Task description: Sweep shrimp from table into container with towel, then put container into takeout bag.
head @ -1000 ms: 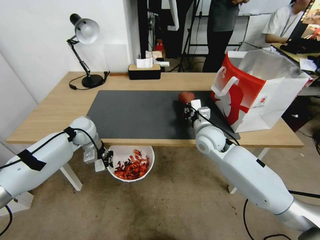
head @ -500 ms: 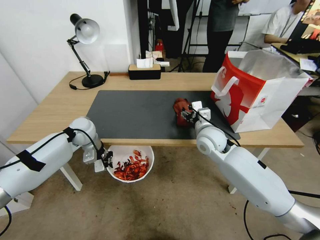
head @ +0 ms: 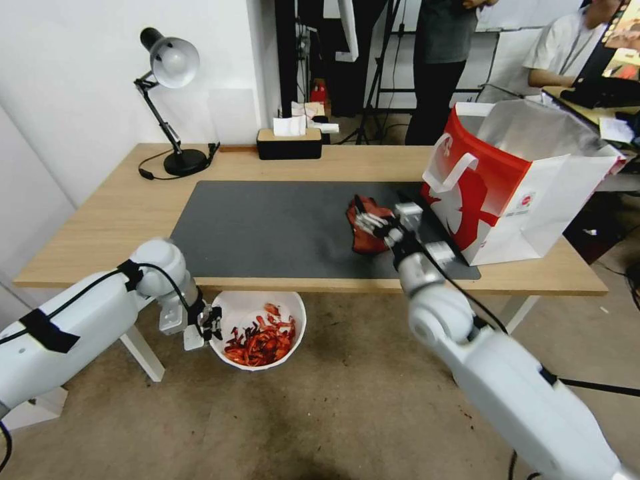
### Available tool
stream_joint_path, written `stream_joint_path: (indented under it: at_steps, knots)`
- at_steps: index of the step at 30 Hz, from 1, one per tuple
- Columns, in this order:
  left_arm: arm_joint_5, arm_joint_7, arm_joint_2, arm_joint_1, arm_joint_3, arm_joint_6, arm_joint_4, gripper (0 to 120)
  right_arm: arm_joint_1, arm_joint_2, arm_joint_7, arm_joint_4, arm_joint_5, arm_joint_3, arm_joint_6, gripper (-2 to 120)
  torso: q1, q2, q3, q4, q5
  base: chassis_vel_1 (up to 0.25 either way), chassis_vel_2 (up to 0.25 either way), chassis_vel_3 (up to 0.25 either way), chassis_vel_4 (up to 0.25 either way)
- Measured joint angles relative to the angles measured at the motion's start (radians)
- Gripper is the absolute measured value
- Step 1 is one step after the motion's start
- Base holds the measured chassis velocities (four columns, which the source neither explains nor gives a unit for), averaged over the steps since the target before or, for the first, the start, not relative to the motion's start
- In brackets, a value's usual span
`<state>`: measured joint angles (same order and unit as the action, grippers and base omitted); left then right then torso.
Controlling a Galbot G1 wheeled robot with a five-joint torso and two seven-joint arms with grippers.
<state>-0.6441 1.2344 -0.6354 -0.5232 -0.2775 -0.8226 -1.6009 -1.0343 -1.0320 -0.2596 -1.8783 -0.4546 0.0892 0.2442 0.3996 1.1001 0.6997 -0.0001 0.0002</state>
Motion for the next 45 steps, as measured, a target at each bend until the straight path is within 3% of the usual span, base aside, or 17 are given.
stream_joint_path:
  at_steps: [10,12,13,14,15,16,20,21,32,45]
  knots:
    - [-0.018,-0.004,0.019,-0.128,0.092,0.0,-0.044,0,-0.379,-0.103,0.071,-0.097,0.122,0.163,0.113,100,0.0,0.0,0.0,-0.0003,0.0,0.0,0.0,0.0,0.0]
    - [-0.024,-0.009,0.033,-0.182,0.129,0.0,-0.067,0,-0.461,-0.136,0.087,-0.085,0.156,0.189,0.152,100,0.0,0.0,0.0,-0.0002,-0.0004,0.0,0.0,0.0,0.0]
    - [-0.032,-0.016,0.044,-0.233,0.17,0.0,-0.089,0,-0.502,-0.153,0.094,-0.079,0.173,0.196,0.174,100,0.0,0.0,0.0,-0.0004,-0.0002,0.0,0.0,0.0,0.0]
    - [-0.032,-0.016,0.044,-0.233,0.17,0.0,-0.089,0,-0.502,-0.153,0.094,-0.079,0.173,0.196,0.174,100,0.0,0.0,0.0,-0.0004,-0.0002,0.0,0.0,0.0,0.0]
    - [-0.039,-0.022,0.056,-0.292,0.224,0.0,-0.113,0,-0.522,-0.163,0.097,-0.072,0.183,0.195,0.184,100,0.0,0.0,0.0,-0.0006,-0.0006,0.0,0.0,0.0,0.0]
    - [-0.044,-0.031,0.071,-0.344,0.26,0.0,-0.129,0,-0.531,-0.168,0.097,-0.065,0.193,0.194,0.192,100,0.0,0.0,0.0,0.0007,-0.0002,0.0,0.0,0.0,0.0]
    - [-0.058,-0.046,0.087,-0.408,0.303,0.0,-0.149,0,-0.558,-0.182,0.086,-0.056,0.228,0.202,0.209,100,0.0,0.0,0.0,0.0012,-0.0007,0.0,0.0,0.0,0.0]
    - [-0.06,-0.053,0.091,-0.42,0.312,0.0,-0.153,0,-0.576,-0.19,0.079,-0.054,0.24,0.207,0.212,100,0.0,0.0,0.0,0.0002,-0.0006,0.0,0.0,0.0,0.0]
    - [-0.066,-0.057,0.098,-0.431,0.322,0.0,-0.173,0,-0.665,-0.227,0.083,-0.023,0.276,0.225,0.247,100,0.0,0.0,0.0,0.0001,-0.0002,0.0,0.0,0.0,0.0]
    - [-0.079,-0.059,0.098,-0.442,0.321,0.0,-0.173,0,-0.671,-0.233,0.089,-0.011,0.275,0.241,0.258,100,0.0,0.0,0.0,0.0001,-0.0001,0.0,0.0,0.0,0.0]
